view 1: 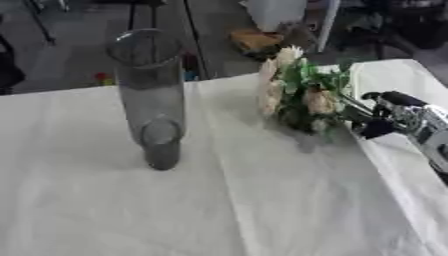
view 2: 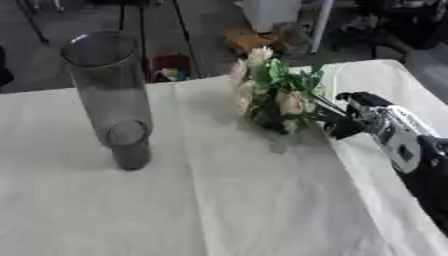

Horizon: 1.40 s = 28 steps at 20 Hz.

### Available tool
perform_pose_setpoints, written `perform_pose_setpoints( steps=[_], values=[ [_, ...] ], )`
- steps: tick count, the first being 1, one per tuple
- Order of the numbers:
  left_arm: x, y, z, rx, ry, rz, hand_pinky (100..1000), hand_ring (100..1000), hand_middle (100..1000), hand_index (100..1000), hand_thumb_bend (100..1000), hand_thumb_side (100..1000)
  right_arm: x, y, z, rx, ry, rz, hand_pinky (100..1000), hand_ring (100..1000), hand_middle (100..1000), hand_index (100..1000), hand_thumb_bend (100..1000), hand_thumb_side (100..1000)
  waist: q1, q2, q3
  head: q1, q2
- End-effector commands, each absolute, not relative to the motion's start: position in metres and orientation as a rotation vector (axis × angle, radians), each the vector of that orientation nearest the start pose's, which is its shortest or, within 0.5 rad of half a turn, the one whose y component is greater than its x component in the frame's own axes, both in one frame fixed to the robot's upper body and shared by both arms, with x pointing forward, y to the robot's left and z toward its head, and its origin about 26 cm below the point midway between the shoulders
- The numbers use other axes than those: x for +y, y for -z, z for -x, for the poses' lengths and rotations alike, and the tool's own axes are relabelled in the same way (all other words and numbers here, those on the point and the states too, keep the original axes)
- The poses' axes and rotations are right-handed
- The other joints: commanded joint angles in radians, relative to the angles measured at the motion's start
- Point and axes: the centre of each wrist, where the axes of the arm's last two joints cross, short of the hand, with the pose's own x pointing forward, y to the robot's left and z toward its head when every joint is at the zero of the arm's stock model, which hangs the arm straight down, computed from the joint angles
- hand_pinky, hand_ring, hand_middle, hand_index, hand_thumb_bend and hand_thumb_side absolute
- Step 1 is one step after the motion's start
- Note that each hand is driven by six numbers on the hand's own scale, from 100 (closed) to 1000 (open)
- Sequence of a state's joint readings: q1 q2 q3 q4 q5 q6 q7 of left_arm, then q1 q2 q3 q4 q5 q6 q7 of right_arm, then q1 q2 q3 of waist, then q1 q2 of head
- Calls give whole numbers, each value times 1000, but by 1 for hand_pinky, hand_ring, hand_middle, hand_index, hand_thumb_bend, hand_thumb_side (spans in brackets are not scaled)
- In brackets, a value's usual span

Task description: Arrange flowers into the vase.

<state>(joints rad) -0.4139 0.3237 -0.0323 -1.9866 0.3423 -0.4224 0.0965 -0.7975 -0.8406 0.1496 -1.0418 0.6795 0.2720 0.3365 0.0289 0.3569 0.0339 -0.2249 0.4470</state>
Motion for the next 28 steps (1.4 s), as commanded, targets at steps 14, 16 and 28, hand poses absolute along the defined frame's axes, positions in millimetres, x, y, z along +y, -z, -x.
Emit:
perform_pose_setpoints(
  steps=[14,16,28],
  values=[
    [239,-234,-308,3466,-122,-447,843,805,862,924,100,855,-430,-260,-415,-1009,-963,1176,491,512,185,1000,100,371,-1,-14,1,2,-13],
    [239,-234,-308,3466,-123,-446,844,805,862,924,100,853,-429,-261,-415,-1031,-925,1167,470,476,132,1000,100,367,0,-15,0,2,-12],
    [240,-234,-308,3467,-133,-440,845,806,862,922,100,850,-425,-266,-412,-1160,-741,1076,449,352,100,1000,100,100,2,-15,-3,0,-16]
  ],
)
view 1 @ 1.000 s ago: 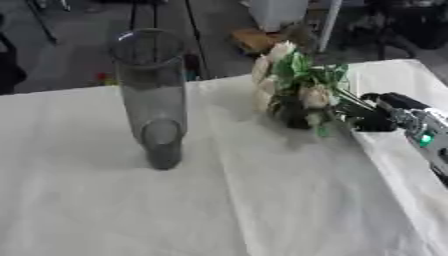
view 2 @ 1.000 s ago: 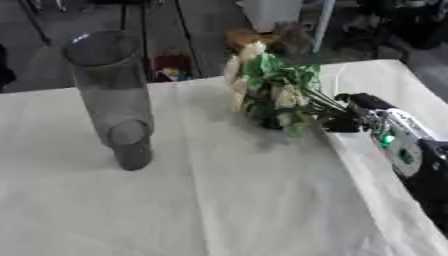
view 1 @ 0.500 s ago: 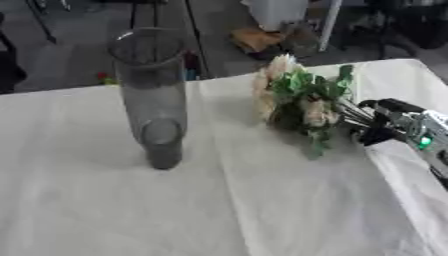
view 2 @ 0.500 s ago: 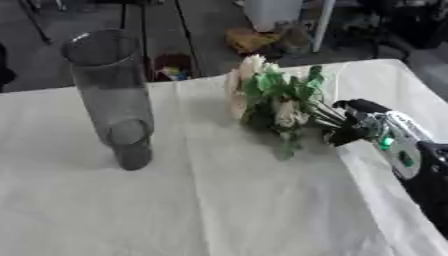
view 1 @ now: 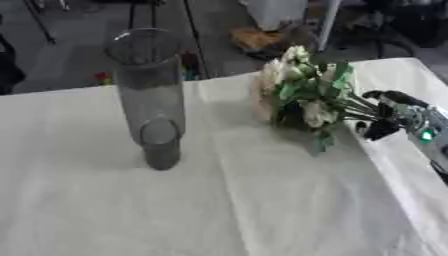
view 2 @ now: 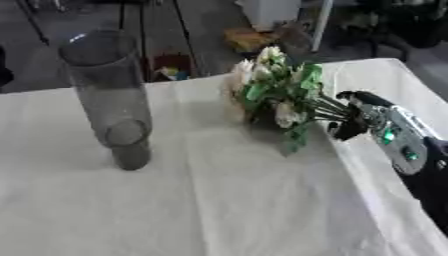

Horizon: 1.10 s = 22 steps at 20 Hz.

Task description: Arrange flowers into the vase.

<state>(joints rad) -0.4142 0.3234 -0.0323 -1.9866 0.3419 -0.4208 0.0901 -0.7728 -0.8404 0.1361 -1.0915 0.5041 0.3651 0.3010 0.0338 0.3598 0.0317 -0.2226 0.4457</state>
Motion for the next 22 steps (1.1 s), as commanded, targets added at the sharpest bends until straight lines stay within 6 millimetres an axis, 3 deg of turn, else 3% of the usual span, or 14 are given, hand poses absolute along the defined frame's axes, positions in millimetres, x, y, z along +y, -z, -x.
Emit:
perform_pose_setpoints(
  steps=[1,8,22],
  values=[
    [240,-234,-308,3467,-135,-439,845,806,862,919,100,849,-425,-265,-412,-1165,-730,1059,455,339,100,1000,100,100,-3,-18,-1,-2,-15],
    [240,-234,-308,3468,-139,-433,846,806,861,917,100,848,-426,-272,-411,-1212,-645,913,458,288,100,1000,100,100,-1,-18,-5,3,-17],
    [242,-234,-307,3474,-139,-423,845,805,861,916,100,845,-413,-318,-390,-1436,-534,751,444,184,100,1000,100,100,-6,-27,-10,9,-19]
  ],
)
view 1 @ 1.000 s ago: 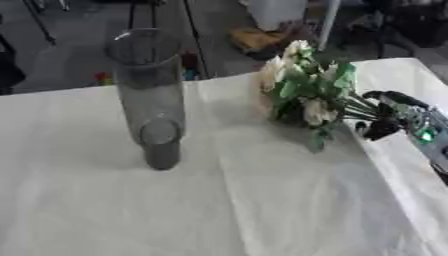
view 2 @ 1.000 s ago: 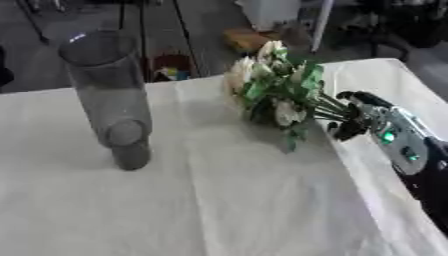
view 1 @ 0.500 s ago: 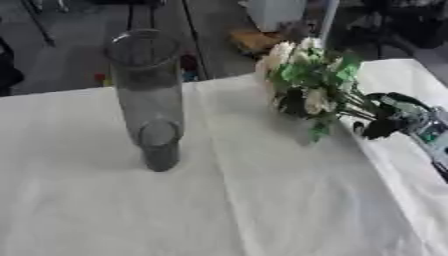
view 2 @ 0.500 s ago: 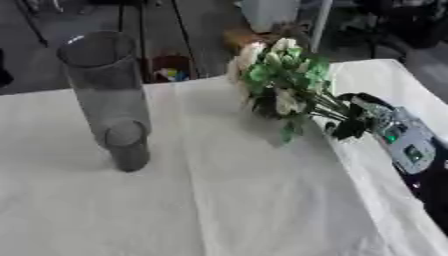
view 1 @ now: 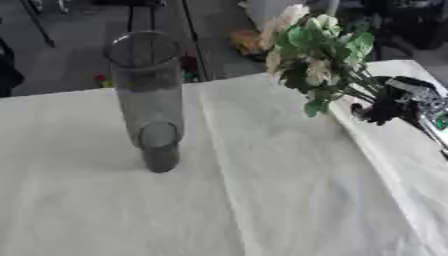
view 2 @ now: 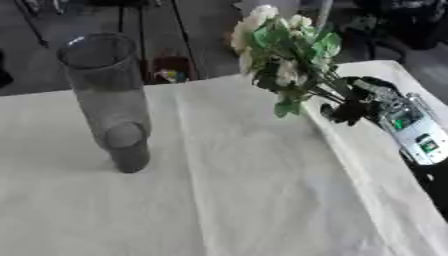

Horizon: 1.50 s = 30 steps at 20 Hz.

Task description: Arrange flowers into the vase.

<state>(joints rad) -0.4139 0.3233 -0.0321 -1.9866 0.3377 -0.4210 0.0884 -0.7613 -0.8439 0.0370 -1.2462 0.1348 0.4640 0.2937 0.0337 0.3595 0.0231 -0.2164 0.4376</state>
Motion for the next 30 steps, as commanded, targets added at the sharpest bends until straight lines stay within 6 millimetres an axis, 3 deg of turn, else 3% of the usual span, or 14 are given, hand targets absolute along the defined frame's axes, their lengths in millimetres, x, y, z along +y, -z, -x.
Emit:
perform_pose_setpoints(
  steps=[1,11,20,30],
  values=[
    [242,-234,-307,3474,-139,-423,845,805,861,916,100,844,-412,-321,-389,-1450,-530,740,426,179,100,1000,100,100,-6,-27,-1,4,-10],
    [243,-234,-307,3478,-146,-430,844,805,862,912,100,843,-395,-356,-377,-1626,-488,693,275,100,100,1000,100,100,-17,-39,5,6,-11],
    [243,-234,-307,3482,-157,-440,844,805,863,913,100,842,-377,-381,-373,-1744,-406,663,252,100,100,1000,100,100,-24,-46,11,5,-18],
    [243,-232,-307,3494,-166,-449,845,804,863,914,100,843,-352,-423,-382,-1830,-320,662,243,100,100,1000,100,100,-35,-59,22,-5,-29]
  ],
)
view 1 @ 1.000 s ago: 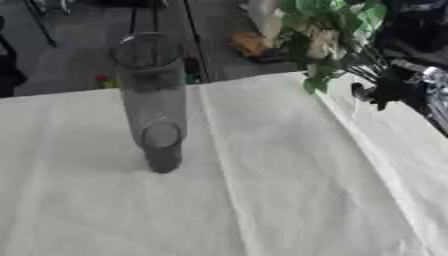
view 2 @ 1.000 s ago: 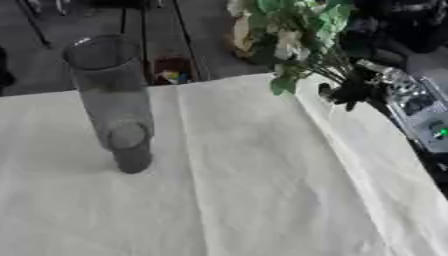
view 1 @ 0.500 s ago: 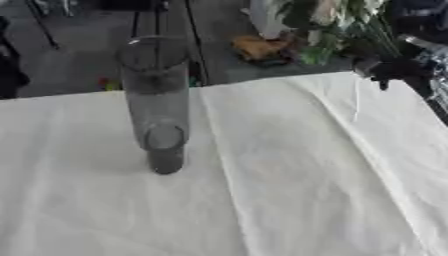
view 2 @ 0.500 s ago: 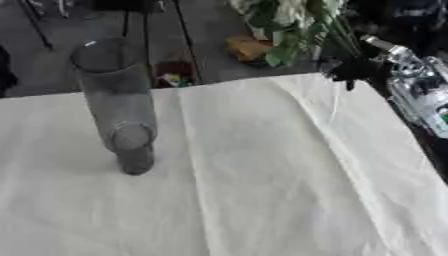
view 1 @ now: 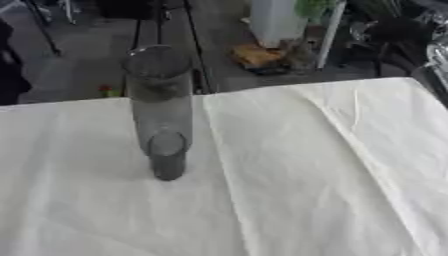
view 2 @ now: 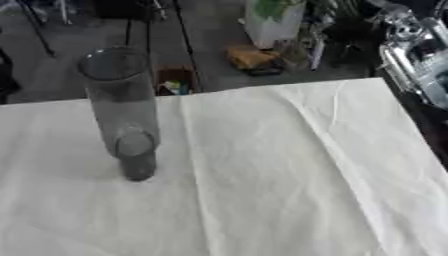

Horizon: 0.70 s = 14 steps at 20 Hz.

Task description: Arrange flowers into the vase.

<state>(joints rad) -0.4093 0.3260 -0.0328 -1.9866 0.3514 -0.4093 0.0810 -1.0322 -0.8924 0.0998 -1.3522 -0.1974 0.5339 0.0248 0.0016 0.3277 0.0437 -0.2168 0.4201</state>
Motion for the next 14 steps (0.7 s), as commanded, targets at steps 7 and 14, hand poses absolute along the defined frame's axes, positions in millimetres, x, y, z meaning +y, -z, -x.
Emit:
perform_pose_setpoints(
  steps=[7,14],
  values=[
    [243,-232,-307,3500,-167,-464,844,804,863,914,100,841,-340,-444,-395,-1876,-247,694,240,100,100,1000,100,100,-10,-42,19,-28,-30],
    [243,-232,-307,3500,-180,-482,844,804,862,914,100,839,-324,-465,-403,-1948,-186,662,236,100,100,1000,100,100,-16,-49,42,-43,-31]
  ],
)
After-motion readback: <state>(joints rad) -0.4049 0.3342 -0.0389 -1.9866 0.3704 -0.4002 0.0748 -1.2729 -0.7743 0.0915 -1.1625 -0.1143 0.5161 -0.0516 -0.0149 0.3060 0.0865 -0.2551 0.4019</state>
